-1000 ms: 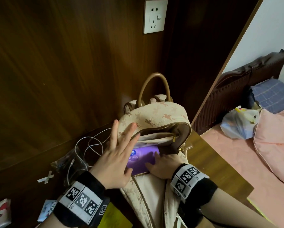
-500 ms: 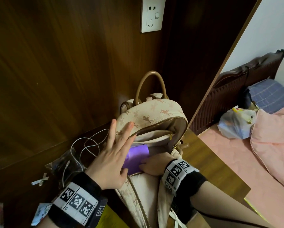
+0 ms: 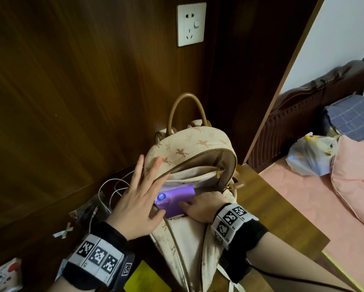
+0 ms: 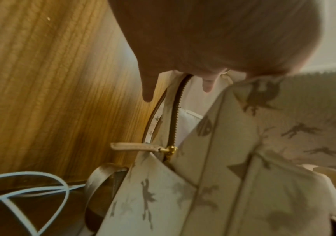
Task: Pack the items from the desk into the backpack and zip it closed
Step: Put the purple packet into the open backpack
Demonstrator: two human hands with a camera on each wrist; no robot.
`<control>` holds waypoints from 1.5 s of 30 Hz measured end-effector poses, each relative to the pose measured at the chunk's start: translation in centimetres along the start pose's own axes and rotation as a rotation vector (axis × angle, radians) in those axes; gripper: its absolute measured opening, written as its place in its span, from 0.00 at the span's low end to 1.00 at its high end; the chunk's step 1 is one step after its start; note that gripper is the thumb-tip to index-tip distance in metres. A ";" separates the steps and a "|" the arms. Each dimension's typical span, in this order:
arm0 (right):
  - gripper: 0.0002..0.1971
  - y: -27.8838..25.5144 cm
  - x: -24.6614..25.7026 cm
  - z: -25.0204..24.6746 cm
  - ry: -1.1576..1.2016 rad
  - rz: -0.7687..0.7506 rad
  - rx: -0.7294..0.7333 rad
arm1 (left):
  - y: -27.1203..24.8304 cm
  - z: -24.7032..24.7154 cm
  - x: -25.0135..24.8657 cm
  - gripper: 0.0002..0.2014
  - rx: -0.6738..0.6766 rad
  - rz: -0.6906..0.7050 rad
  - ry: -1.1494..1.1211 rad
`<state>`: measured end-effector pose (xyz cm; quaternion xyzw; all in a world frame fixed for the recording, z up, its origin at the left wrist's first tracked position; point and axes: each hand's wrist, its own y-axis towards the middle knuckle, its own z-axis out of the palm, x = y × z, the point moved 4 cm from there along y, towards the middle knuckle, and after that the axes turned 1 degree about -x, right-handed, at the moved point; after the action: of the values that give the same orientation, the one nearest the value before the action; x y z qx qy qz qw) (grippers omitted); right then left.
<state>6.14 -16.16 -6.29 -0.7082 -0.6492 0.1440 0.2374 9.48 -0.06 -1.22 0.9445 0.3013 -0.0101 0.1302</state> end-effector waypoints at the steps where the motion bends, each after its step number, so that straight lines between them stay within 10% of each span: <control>1: 0.30 -0.3 -0.1 -0.2 0.044 -0.029 -0.030 | -0.2 0.2 0.1 0.39 0.001 -0.023 -0.026; 6: 0.25 -3.6 -1.0 -2.4 0.333 -0.206 -0.051 | -1.0 0.5 -0.2 0.37 -0.028 -0.118 -0.254; 14: 0.18 -6.7 0.0 -9.2 0.113 -0.322 -0.018 | -0.7 -0.4 -1.0 0.50 -0.035 -0.126 -0.321; 20: 0.22 -3.6 2.0 -6.5 0.211 -0.062 -0.042 | -0.3 -1.5 -1.5 0.52 0.034 -0.189 -0.261; 24: 0.21 -3.1 1.0 -2.6 0.519 -0.002 -0.337 | -0.1 -1.9 -1.6 0.53 0.067 -0.249 -0.225; 28: 0.20 -3.3 1.4 -0.5 0.291 0.028 -0.474 | -0.1 -2.1 -1.6 0.51 0.095 -0.278 -0.167; 38: 0.39 0.1 0.8 1.6 0.114 0.228 -0.105 | 0.1 -1.7 -1.4 0.51 0.107 -0.299 -0.186; 45: 0.29 0.4 1.4 1.4 0.097 0.098 -0.062 | 0.0 -1.0 -1.6 0.47 0.101 -0.270 -0.210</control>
<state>5.88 -14.59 -7.55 -0.7524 -0.6055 0.1009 0.2390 8.14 -0.73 -0.12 0.8945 0.4093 -0.1411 0.1110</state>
